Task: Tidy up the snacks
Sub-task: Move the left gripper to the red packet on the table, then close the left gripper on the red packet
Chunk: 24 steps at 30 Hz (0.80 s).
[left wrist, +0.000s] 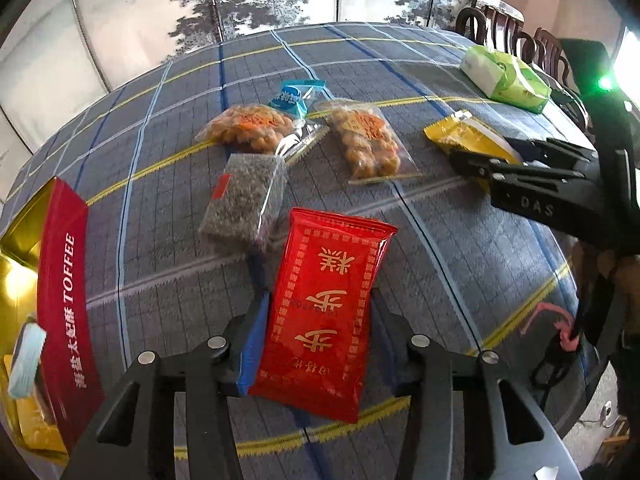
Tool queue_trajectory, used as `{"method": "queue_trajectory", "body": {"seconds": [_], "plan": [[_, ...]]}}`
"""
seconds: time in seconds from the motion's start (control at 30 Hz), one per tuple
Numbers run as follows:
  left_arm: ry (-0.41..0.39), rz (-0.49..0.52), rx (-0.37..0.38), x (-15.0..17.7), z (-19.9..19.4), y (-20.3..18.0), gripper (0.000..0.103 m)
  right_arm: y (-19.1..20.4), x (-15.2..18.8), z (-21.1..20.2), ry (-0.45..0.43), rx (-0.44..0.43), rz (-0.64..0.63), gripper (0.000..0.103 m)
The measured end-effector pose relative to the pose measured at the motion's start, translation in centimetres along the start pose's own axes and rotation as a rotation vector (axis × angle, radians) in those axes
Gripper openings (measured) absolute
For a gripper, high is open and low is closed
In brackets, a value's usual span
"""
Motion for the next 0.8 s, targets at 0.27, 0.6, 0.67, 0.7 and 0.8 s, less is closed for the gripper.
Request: {"method": "queue_trajectory", "body": {"seconds": [0.27, 0.6, 0.67, 0.7, 0.8], "plan": [[0.016, -0.035, 0.016, 1.4, -0.9, 0.1, 0.042, 0.0, 0.0, 0.0, 0.0, 0.001, 0.0, 0.057], [-0.005, -0.065, -0.002, 2.1, -2.9, 1.0, 0.042, 0.0, 0.0, 0.0, 0.0, 0.001, 0.0, 0.057], [-0.017, -0.068, -0.013, 2.0, -3.6, 1.2, 0.042, 0.0, 0.0, 0.0, 0.001, 0.001, 0.0, 0.057], [-0.026, -0.07, -0.015, 1.9, -4.0, 1.2, 0.042, 0.0, 0.0, 0.0, 0.0, 0.001, 0.0, 0.057], [-0.054, -0.083, -0.011, 1.4, -5.3, 1.6, 0.042, 0.0, 0.0, 0.0, 0.001, 0.001, 0.0, 0.057]]}}
Point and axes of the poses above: each gripper's, at about its wrist camera, not at the fingertips, and z roughly the way its jaws point, y to its left, x to its underside, the point moved 8 cm from there along z, roughly the way its jaws point, and after that the axes turned 1 degree about y, right-handed, at the moved point
